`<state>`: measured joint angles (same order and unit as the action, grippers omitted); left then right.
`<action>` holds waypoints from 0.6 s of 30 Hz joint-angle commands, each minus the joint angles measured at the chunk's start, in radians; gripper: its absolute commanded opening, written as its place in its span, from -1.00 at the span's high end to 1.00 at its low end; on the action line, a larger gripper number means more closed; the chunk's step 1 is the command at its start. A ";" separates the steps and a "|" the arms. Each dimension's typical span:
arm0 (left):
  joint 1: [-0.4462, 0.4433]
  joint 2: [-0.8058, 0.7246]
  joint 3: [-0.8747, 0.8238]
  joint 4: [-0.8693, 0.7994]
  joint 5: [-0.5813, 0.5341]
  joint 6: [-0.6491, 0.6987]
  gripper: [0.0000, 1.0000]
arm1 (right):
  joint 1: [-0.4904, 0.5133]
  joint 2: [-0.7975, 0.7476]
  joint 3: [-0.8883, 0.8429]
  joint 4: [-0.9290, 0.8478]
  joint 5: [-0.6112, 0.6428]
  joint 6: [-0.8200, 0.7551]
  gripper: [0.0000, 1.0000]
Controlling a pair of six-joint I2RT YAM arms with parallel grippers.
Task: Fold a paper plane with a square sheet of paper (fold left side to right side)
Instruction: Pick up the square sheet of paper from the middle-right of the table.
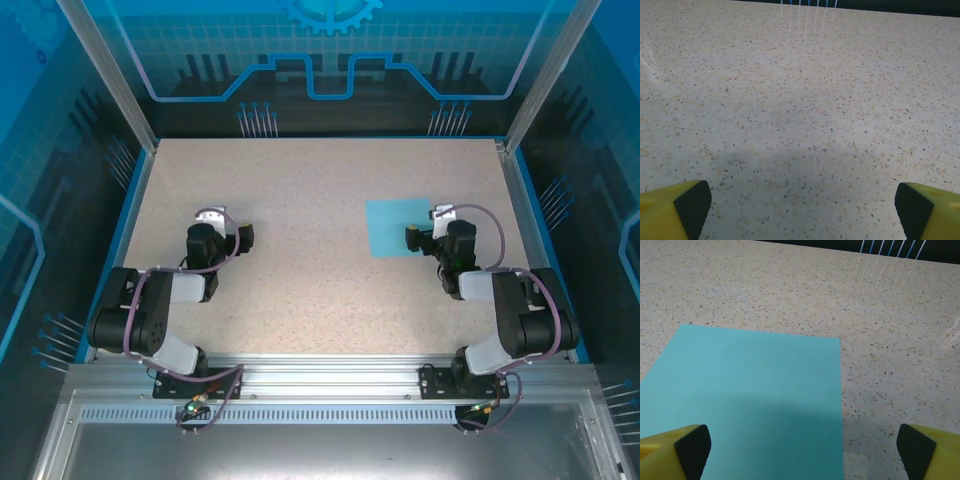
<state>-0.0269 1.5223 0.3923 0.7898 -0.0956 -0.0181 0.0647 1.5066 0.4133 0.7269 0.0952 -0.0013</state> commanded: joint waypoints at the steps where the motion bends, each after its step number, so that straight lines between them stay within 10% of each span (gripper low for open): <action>1: 0.015 -0.007 0.026 -0.004 0.027 0.020 -0.97 | 0.000 -0.002 0.013 0.032 -0.015 -0.008 -0.99; 18: 0.016 -0.082 0.097 -0.188 0.005 0.011 -0.97 | -0.025 -0.005 0.016 0.025 -0.077 -0.001 -0.99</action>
<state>-0.0223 1.5032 0.4236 0.7086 -0.0895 -0.0189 0.0608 1.5066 0.4133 0.7265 0.0639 -0.0013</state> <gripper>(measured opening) 0.986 0.996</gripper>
